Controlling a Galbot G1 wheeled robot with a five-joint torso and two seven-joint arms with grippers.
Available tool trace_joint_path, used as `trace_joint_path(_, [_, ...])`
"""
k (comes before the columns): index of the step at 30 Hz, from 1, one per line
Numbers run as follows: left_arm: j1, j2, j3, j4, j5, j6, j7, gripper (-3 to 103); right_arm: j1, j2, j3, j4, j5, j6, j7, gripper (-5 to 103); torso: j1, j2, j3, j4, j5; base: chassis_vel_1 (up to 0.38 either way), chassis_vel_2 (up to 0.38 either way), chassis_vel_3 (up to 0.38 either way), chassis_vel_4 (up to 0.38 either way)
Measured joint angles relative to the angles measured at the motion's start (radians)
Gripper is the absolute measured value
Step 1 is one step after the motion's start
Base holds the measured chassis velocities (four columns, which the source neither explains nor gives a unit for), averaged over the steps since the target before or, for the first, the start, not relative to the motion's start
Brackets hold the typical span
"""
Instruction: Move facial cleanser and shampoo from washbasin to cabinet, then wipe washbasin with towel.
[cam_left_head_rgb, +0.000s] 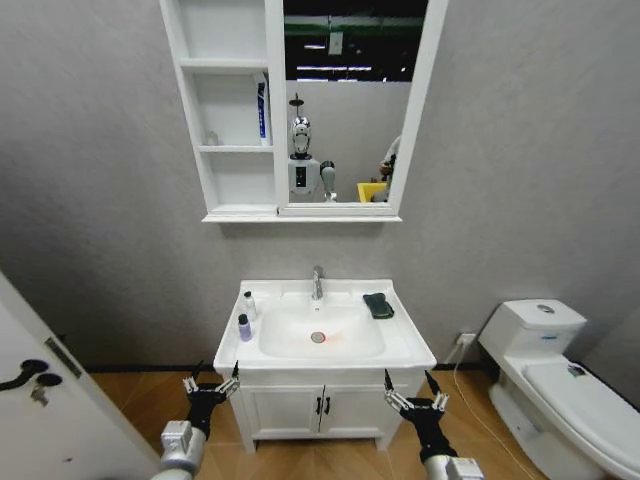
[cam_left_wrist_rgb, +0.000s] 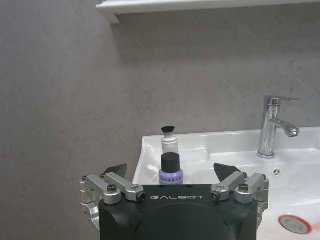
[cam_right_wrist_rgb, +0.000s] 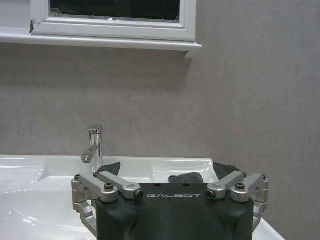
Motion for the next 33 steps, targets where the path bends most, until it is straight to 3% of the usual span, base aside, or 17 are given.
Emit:
trace_joint_path(3, [-0.005,-0.002,0.005,0.010,0.003,0.000,0.000,98,0.000,-0.001,0.002,-0.008,-0.007,0.011,-0.013,100,0.000,0.000,0.000,-0.0008,-0.0011,-0.340,0.331,0.356,-0.348])
trace_joint_path(6, [-0.007,-0.002,0.009,0.015,0.004,0.000,0.000,98,0.001,-0.002,0.001,-0.014,-0.003,0.011,-0.015,100,0.001,0.000,0.000,0.0003,-0.0005,-0.285,0.273,0.266,-0.282])
trace_joint_path(12, [-0.002,0.006,0.008,0.019,0.005,-0.001,0.000,98,0.011,-0.001,0.000,-0.031,-0.005,0.009,-0.016,100,0.001,0.000,0.000,-0.0010,-0.0006,-0.171,0.133,0.052,-0.039])
trace_joint_path(17, [0.009,0.012,0.002,0.020,0.005,-0.003,0.000,98,0.018,0.003,0.001,-0.051,-0.004,0.008,-0.015,100,-0.002,0.001,-0.001,0.0000,-0.0006,0.061,-0.018,-0.041,0.012])
trace_joint_path(23, [0.007,0.013,0.003,0.037,0.004,-0.004,0.000,98,0.020,0.005,0.002,-0.060,0.000,0.008,-0.014,100,-0.001,0.001,-0.001,-0.0005,-0.0005,0.048,-0.045,-0.027,0.034])
trace_joint_path(33, [-0.035,0.008,0.022,0.148,0.006,0.000,0.000,97,0.016,-0.002,0.015,-0.068,0.013,0.015,-0.013,100,0.000,0.000,0.000,-0.0005,-0.0005,0.000,0.000,0.000,0.000])
